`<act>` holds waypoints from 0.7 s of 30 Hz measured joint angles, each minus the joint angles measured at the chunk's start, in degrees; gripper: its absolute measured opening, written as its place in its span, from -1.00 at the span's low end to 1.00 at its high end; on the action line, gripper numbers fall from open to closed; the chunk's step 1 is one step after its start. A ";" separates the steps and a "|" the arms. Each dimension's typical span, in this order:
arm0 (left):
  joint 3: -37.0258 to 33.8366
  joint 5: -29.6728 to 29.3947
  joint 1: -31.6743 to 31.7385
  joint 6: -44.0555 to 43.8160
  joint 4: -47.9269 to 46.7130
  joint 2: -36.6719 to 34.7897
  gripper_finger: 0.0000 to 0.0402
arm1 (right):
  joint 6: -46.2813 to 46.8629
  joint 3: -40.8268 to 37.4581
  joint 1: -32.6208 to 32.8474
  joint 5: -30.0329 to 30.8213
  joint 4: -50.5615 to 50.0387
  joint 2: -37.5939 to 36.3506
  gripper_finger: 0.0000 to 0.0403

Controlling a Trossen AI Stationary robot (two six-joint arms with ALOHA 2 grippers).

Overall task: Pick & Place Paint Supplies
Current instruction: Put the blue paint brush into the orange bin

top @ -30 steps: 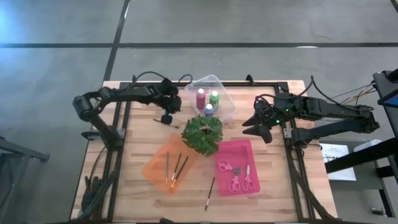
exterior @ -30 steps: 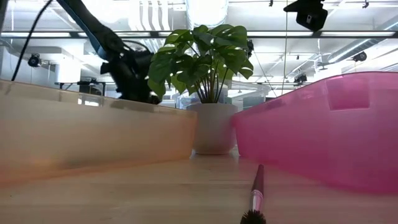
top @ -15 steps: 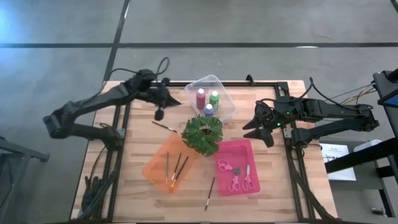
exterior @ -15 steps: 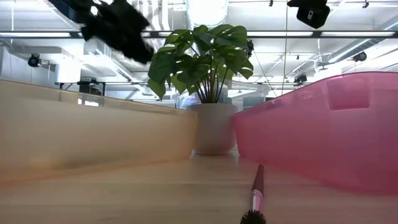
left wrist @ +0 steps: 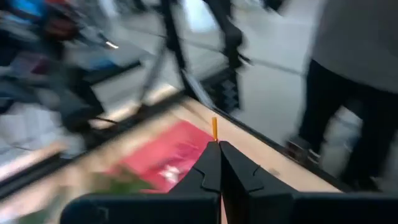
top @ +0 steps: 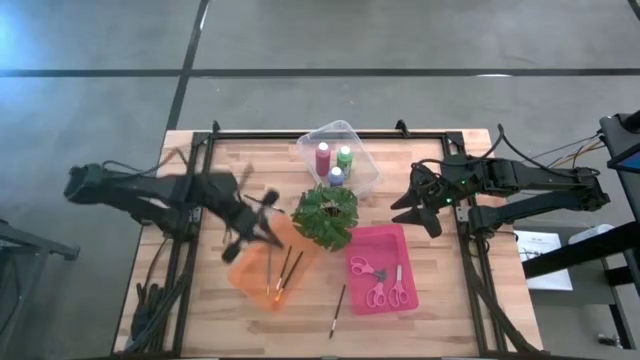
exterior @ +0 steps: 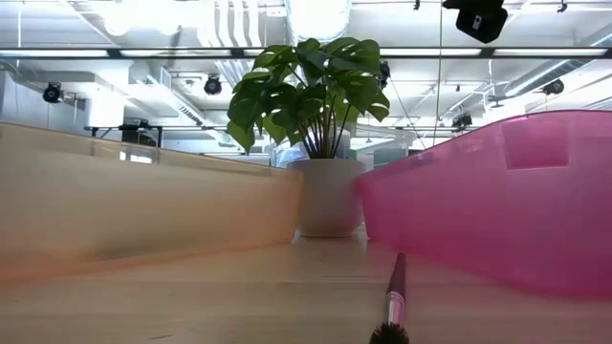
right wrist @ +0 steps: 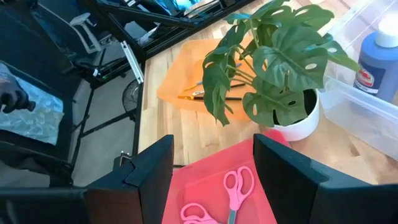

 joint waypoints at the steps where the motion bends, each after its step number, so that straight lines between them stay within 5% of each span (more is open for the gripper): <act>1: 0.36 -1.31 -2.32 0.56 -1.39 1.02 -1.00 | -0.09 0.00 -0.01 -0.04 -0.13 -0.03 0.05; 8: 2.49 -10.75 -13.60 7.11 -4.40 9.81 -1.00 | -0.01 -0.47 -0.01 1.01 -0.40 0.45 0.05; 21: 4.92 -13.32 -15.37 33.71 -22.21 20.11 -1.00 | 3.08 -1.49 0.12 1.85 -0.03 1.07 0.05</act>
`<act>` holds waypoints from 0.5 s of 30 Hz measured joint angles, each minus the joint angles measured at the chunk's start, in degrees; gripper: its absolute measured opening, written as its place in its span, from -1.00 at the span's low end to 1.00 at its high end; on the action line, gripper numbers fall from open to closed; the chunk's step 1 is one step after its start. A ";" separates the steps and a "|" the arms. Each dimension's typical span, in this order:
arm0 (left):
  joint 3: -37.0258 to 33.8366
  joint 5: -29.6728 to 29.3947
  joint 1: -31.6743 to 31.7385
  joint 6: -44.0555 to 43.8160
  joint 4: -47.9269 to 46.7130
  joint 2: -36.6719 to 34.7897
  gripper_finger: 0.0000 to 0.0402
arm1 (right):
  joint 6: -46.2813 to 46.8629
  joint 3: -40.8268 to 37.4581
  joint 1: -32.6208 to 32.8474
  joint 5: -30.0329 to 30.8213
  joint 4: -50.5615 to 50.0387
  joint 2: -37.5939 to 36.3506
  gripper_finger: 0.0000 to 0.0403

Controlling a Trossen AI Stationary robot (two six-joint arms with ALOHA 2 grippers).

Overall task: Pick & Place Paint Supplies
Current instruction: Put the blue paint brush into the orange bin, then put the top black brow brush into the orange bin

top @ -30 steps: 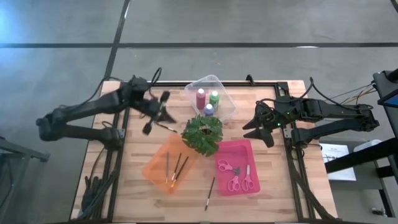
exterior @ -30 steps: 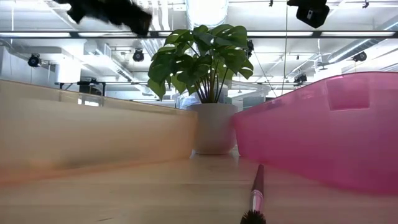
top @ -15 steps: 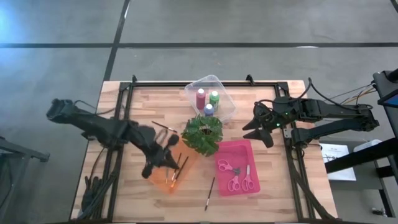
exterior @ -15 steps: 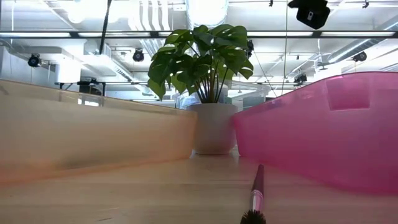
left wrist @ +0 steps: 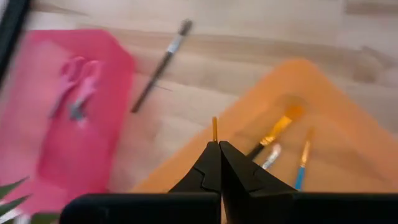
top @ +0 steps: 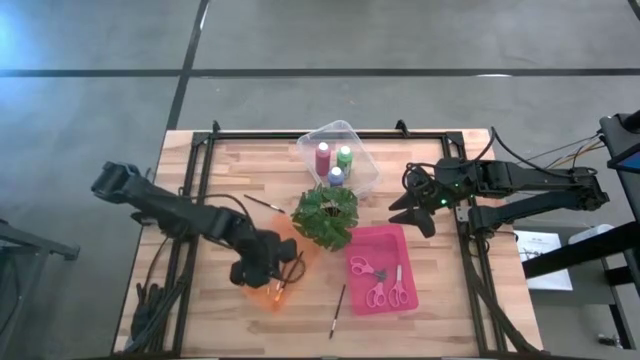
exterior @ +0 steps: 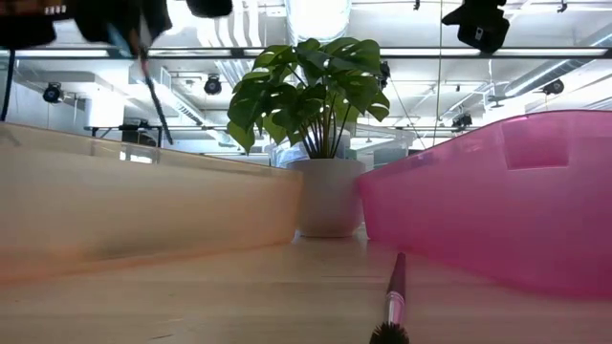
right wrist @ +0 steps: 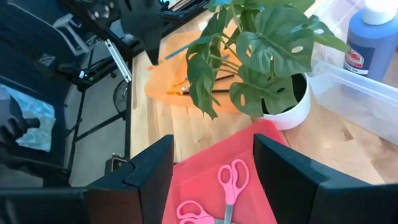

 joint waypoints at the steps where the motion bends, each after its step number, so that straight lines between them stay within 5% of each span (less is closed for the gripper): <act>1: -0.23 -0.11 -0.47 0.95 -0.17 0.77 -1.00 | -0.04 -0.01 0.00 0.00 -0.01 0.01 0.05; 9: -3.09 -3.77 -2.68 3.55 0.00 4.55 -0.97 | -0.22 -1.25 0.09 0.02 1.24 0.01 0.05; 15: -3.78 -5.09 -3.62 2.88 5.47 3.90 -0.69 | -0.48 -1.44 0.39 -0.07 1.42 0.01 0.05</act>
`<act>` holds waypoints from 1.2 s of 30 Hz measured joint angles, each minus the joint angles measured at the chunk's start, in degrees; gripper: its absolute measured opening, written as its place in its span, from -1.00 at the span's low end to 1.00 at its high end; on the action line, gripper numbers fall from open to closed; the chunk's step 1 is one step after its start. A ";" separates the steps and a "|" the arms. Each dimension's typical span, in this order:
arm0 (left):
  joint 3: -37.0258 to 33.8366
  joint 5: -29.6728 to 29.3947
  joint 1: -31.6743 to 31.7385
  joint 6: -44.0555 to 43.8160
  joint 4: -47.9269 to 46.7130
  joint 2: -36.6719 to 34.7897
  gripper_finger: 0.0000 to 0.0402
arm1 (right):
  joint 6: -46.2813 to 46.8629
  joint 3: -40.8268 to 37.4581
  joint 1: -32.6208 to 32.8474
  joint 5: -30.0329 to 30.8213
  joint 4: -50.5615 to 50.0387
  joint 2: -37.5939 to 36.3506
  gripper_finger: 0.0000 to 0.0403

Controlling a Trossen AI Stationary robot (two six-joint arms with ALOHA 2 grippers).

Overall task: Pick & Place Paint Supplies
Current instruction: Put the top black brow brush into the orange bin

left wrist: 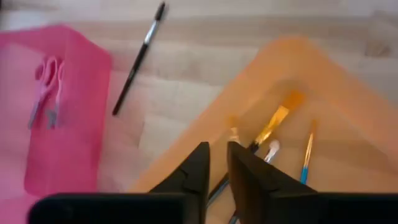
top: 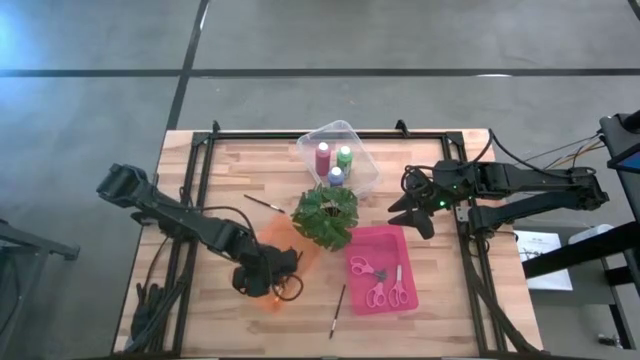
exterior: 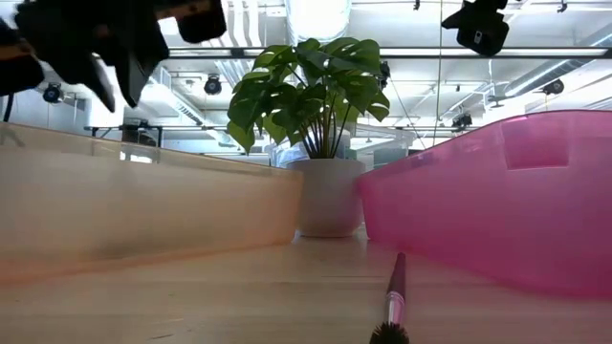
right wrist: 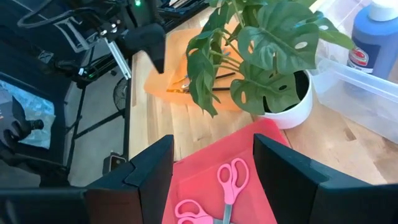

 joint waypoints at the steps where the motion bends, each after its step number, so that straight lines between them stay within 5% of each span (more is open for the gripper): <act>1: 0.00 0.03 -0.34 -0.50 0.43 0.04 -0.65 | 0.02 -0.01 0.05 0.00 0.03 0.00 0.05; 7: -0.28 -1.24 -1.84 -4.52 0.68 0.09 -0.46 | -0.01 -0.01 0.37 -0.02 0.10 0.00 0.05; 15: -0.35 -26.55 -1.45 -12.99 -8.03 -1.29 -0.43 | -1.05 -0.05 0.35 0.01 1.60 0.00 0.05; 18: -0.39 -26.48 0.05 -17.59 -13.16 -4.10 -0.43 | -1.06 -0.06 0.36 0.01 2.37 0.00 0.05; 23: -0.41 -21.91 2.72 -36.60 -17.87 -11.79 -0.43 | -1.41 -0.07 1.75 -0.04 2.56 0.00 0.05; 28: -2.78 -21.78 8.35 -66.02 -21.65 -19.65 -0.43 | -1.49 -0.07 2.48 0.10 2.56 0.00 0.05; 36: -7.22 -16.86 27.30 -106.64 -22.75 -24.56 -0.43 | -1.51 -0.07 2.47 0.23 2.64 0.00 0.05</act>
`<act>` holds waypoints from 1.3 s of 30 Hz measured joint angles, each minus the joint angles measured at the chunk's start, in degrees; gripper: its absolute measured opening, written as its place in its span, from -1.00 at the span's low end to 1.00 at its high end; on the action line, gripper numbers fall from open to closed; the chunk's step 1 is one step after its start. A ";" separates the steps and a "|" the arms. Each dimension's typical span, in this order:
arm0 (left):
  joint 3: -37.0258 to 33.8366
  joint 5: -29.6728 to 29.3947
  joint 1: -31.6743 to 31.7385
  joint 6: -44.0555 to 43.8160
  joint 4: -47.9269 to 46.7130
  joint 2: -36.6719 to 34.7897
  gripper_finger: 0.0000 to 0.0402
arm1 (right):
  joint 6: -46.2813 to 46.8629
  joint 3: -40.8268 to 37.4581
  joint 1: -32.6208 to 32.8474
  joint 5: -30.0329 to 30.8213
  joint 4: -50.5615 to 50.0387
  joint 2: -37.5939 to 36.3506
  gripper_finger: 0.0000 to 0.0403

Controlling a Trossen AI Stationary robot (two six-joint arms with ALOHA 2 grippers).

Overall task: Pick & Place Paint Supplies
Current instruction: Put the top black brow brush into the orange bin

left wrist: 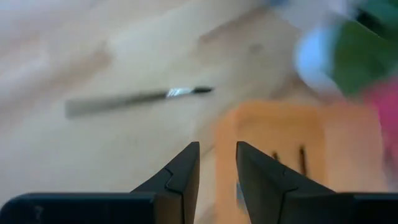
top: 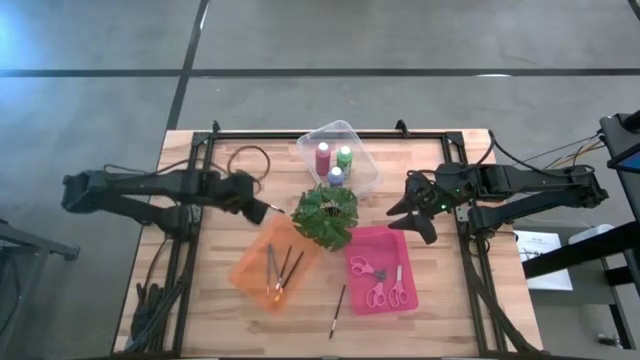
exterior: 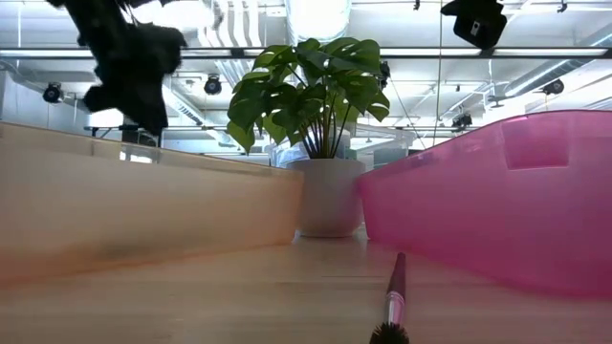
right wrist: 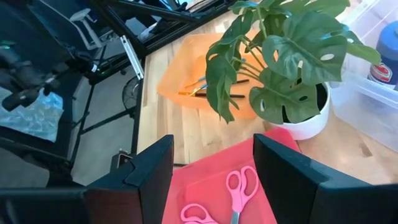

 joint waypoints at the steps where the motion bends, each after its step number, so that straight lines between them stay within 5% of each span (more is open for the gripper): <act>1: -0.91 2.62 3.30 -5.51 0.15 0.03 -0.43 | 0.01 0.00 0.00 0.18 0.01 0.00 0.05; 3: -3.57 8.47 9.26 -13.81 2.05 0.17 -0.43 | 0.04 -0.02 0.02 0.93 0.05 0.00 0.05; 6: -8.77 15.68 15.65 -12.92 10.28 0.19 -0.43 | 0.04 -0.02 0.00 1.38 0.50 0.00 0.05; 12: -17.58 21.60 22.02 -21.03 20.79 1.36 -0.43 | 0.06 -0.12 0.02 2.52 1.61 0.02 0.05; 22: -23.69 22.93 22.34 -37.58 34.99 1.46 -0.43 | -1.13 -0.44 0.02 2.90 2.03 0.04 0.05; 30: -22.20 23.16 22.30 -42.22 35.36 2.63 -0.46 | -4.33 -0.63 0.00 3.82 2.46 0.02 0.05; 39: -17.71 26.39 22.30 -44.49 35.35 13.12 -0.46 | -7.36 -0.74 0.02 3.95 2.44 0.02 0.05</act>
